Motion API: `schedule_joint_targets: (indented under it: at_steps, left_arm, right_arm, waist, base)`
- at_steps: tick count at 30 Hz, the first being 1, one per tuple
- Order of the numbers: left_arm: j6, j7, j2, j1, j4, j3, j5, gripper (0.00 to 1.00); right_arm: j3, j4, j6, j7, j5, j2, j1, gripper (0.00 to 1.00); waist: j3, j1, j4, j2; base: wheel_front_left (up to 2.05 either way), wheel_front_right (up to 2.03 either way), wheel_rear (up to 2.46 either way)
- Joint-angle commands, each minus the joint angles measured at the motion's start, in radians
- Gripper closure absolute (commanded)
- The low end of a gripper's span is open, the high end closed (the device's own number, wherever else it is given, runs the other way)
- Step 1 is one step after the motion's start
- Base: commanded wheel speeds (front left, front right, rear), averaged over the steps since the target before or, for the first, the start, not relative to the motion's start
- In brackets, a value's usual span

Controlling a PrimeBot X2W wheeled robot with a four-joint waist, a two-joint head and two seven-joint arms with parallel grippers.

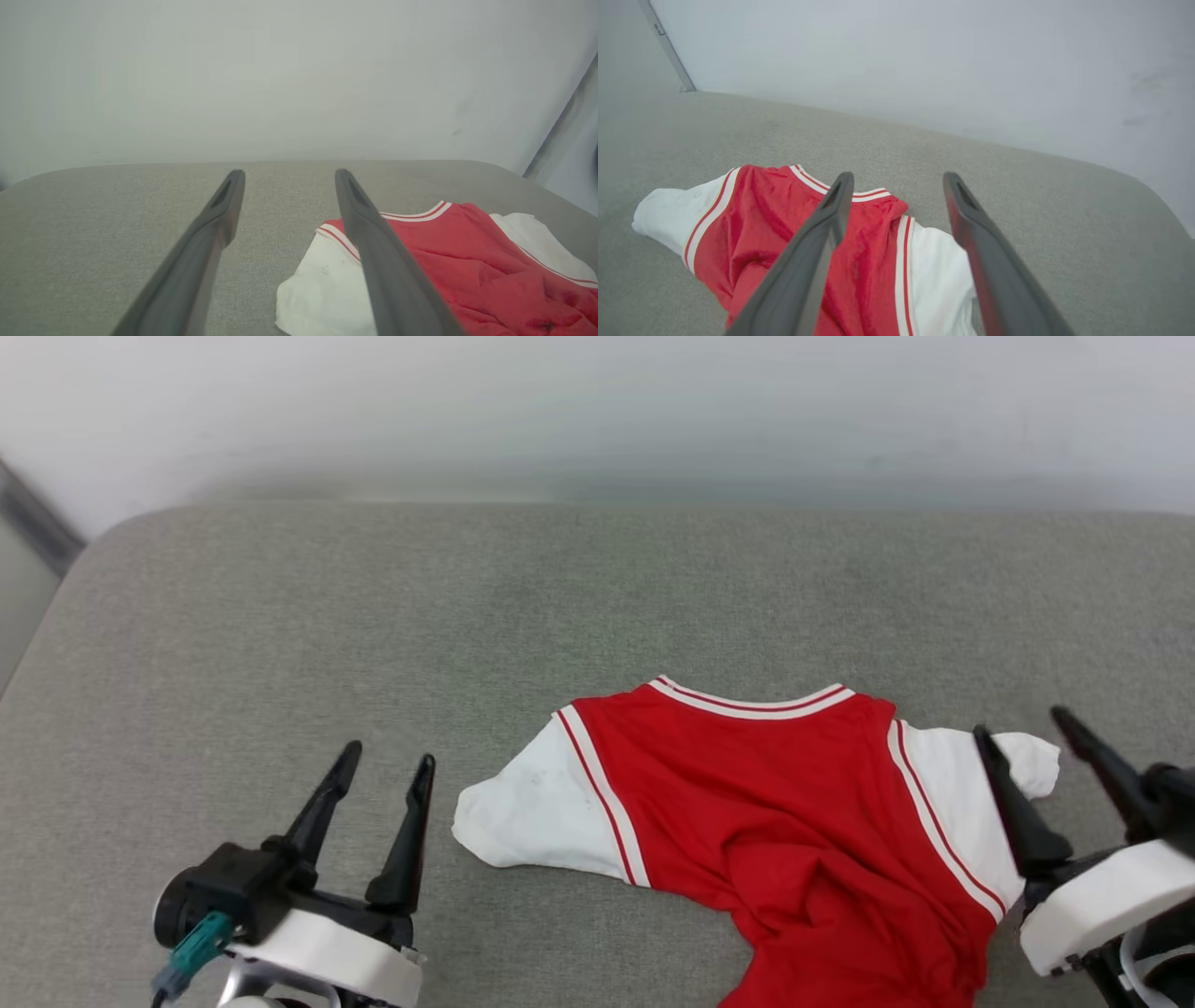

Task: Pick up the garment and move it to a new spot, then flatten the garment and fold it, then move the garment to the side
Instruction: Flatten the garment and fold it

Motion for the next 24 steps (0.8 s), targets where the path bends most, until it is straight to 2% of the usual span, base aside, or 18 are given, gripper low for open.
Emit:
schedule_joint_targets:
  at_steps: [1,7,11,15,19,24]
  left_arm:
    - [0.001,0.044,0.013,0.002,0.001,-0.010,-0.003,0.00]
    - [0.035,0.344,0.065,-0.015,-0.064,-0.029,-0.023,0.00]
    - [0.063,0.577,0.103,-0.020,-0.120,-0.035,-0.062,0.00]
    - [0.101,0.761,0.150,-0.042,-0.158,-0.028,-0.068,0.00]
    - [0.123,0.859,0.167,-0.071,-0.181,-0.022,-0.088,0.00]
    - [0.137,0.916,0.186,-0.091,-0.170,-0.023,-0.079,0.00]
  right_arm:
    - [-0.020,-0.006,-0.001,-0.060,-0.012,0.023,-0.016,0.00]
    - [-0.093,-0.028,-0.001,-0.279,-0.076,0.093,-0.052,0.00]
    - [-0.116,-0.015,-0.001,-0.334,-0.107,0.126,-0.066,0.00]
    - [-0.124,-0.006,-0.001,-0.364,-0.118,0.145,-0.090,0.00]
    - [-0.120,0.009,-0.001,-0.383,-0.125,0.153,-0.107,0.00]
    - [-0.115,0.028,-0.001,-0.402,-0.130,0.165,-0.121,0.00]
  waist:
    - [0.020,0.0000,-0.013,0.0000]
    - [0.085,0.0000,-0.044,0.0000]
    - [0.130,0.0000,-0.063,0.0000]
    - [0.179,0.0000,-0.082,0.0000]
    - [0.212,0.0000,-0.104,0.0000]
    - [0.243,0.0000,-0.128,0.0000]
  base:
    - [0.00,0.00,0.00]
    - [0.00,0.00,0.00]
    - [0.00,0.00,0.00]
    - [0.00,0.00,0.00]
    - [0.00,0.00,0.00]
    - [0.00,0.00,0.00]
